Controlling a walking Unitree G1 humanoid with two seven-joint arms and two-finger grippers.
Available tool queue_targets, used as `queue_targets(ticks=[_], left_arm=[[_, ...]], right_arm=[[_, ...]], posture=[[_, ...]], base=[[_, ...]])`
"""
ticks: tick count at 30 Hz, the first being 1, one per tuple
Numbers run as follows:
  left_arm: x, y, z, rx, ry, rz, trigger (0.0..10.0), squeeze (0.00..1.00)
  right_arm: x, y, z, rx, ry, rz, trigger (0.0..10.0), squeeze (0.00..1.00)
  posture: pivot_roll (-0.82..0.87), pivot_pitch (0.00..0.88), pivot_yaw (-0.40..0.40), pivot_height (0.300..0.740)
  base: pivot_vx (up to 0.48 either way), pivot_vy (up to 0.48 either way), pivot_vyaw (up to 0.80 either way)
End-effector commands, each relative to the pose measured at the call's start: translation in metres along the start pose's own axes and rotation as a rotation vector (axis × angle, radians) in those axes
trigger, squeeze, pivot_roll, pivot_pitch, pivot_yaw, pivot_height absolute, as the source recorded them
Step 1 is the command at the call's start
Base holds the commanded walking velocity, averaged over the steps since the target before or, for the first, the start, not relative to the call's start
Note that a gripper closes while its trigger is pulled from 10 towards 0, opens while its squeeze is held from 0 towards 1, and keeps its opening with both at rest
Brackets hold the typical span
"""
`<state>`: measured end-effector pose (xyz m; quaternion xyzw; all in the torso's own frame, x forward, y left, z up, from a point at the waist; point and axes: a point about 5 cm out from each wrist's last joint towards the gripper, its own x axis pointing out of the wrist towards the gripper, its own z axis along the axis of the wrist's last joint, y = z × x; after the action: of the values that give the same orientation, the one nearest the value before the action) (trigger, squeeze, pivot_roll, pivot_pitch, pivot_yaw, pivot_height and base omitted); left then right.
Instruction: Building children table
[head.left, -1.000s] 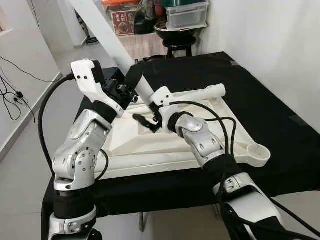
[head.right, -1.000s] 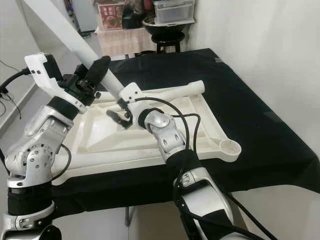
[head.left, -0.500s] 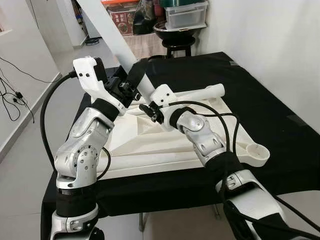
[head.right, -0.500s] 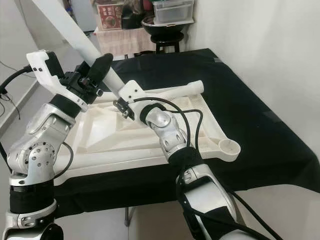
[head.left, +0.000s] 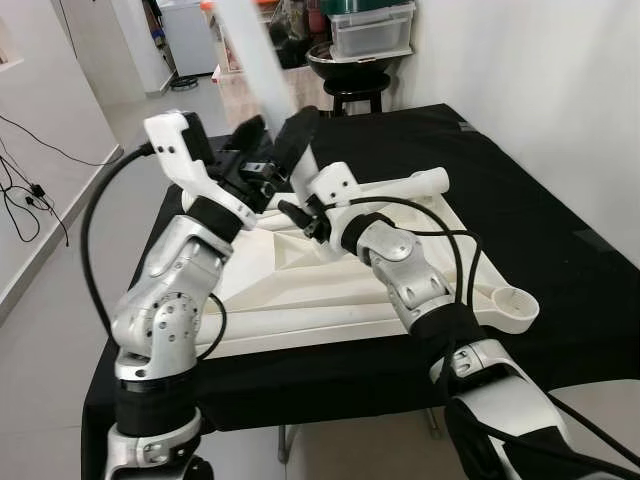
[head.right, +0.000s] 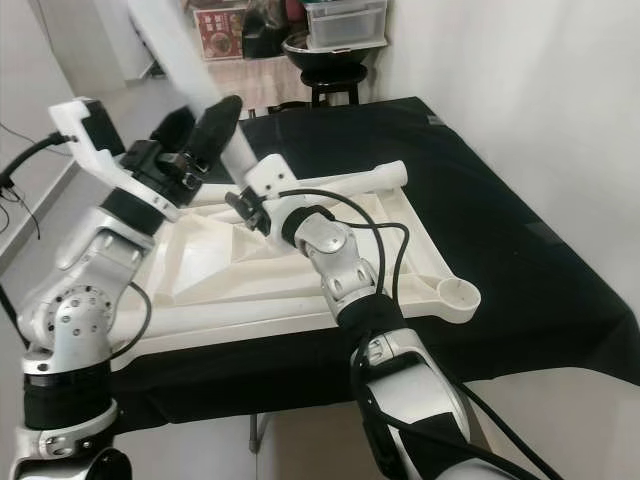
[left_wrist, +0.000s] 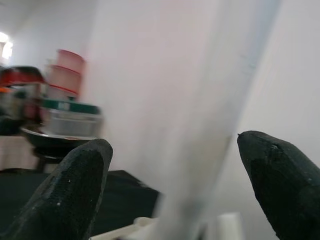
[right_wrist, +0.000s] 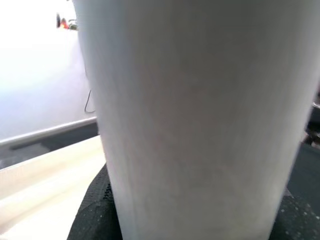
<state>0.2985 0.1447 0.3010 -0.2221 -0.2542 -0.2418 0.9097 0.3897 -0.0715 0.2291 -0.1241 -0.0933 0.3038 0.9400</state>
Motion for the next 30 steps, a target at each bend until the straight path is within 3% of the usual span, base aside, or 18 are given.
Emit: queue_targets(ticks=[1,5,6,7,8,9,11,12,17,20,22,30], left_arm=[[-0.009,0.014,0.008,0.045,-0.007,0.057,10.0,1.00],[-0.017,0.025,0.014,0.087,-0.013,0.113,10.0,1.00],[-0.023,0.033,0.016,0.133,-0.003,0.154,10.0,1.00],[-0.031,0.040,0.015,0.171,0.022,0.192,10.0,1.00],[-0.031,0.040,0.015,0.171,0.022,0.192,10.0,1.00],[-0.039,0.043,0.010,0.210,0.057,0.219,10.0,0.75],[-0.045,0.044,0.006,0.231,0.082,0.230,10.0,0.75],[-0.053,0.040,-0.008,0.234,0.138,0.231,10.0,0.00],[-0.062,0.027,-0.031,0.230,0.234,0.175,10.0,0.00],[-0.062,0.025,-0.035,0.219,0.247,0.165,10.0,0.00],[-0.064,0.017,-0.047,0.173,0.285,0.121,10.0,0.00],[-0.072,0.004,-0.063,0.160,0.350,0.066,10.0,0.00]], right_arm=[[0.001,-0.013,0.011,0.064,-0.038,-0.044,0.0,0.00],[-0.004,-0.026,0.011,0.105,-0.049,-0.096,0.0,0.00],[-0.007,-0.034,0.010,0.130,-0.051,-0.128,0.0,0.00],[-0.011,-0.041,0.009,0.176,-0.057,-0.161,1.6,0.00],[-0.011,-0.041,0.009,0.176,-0.057,-0.161,1.6,0.00],[-0.014,-0.045,0.008,0.239,-0.066,-0.172,10.0,0.00],[-0.015,-0.047,0.007,0.280,-0.073,-0.174,10.0,0.00],[-0.018,-0.040,0.005,0.326,-0.087,-0.121,10.0,0.00],[-0.026,-0.016,0.008,0.336,-0.159,0.060,10.0,0.00],[-0.028,-0.010,0.010,0.331,-0.171,0.101,10.0,0.00],[-0.033,0.002,0.011,0.303,-0.185,0.199,10.0,0.00],[-0.045,0.010,0.014,0.251,-0.180,0.298,10.0,0.00]], posture=[[-0.07,0.000,0.067,0.740],[-0.07,0.000,0.066,0.740],[-0.07,0.000,0.064,0.740],[-0.07,0.000,0.061,0.740],[-0.07,0.000,0.061,0.740],[-0.07,0.000,0.059,0.740],[-0.07,0.000,0.059,0.740],[-0.07,0.000,0.056,0.740],[-0.06,0.000,0.055,0.740],[-0.07,0.000,0.059,0.740],[-0.07,0.000,0.061,0.740],[-0.07,0.000,0.063,0.740]], base=[[0.000,0.000,0.00],[0.000,0.000,0.00],[0.000,0.000,0.00],[0.000,0.000,0.00],[0.000,0.000,0.00],[0.000,0.000,0.00],[0.000,0.000,0.00],[0.000,0.000,0.00],[0.000,-0.378,0.00],[0.000,-0.450,0.00],[0.000,-0.450,0.00],[0.000,-0.452,0.00]])
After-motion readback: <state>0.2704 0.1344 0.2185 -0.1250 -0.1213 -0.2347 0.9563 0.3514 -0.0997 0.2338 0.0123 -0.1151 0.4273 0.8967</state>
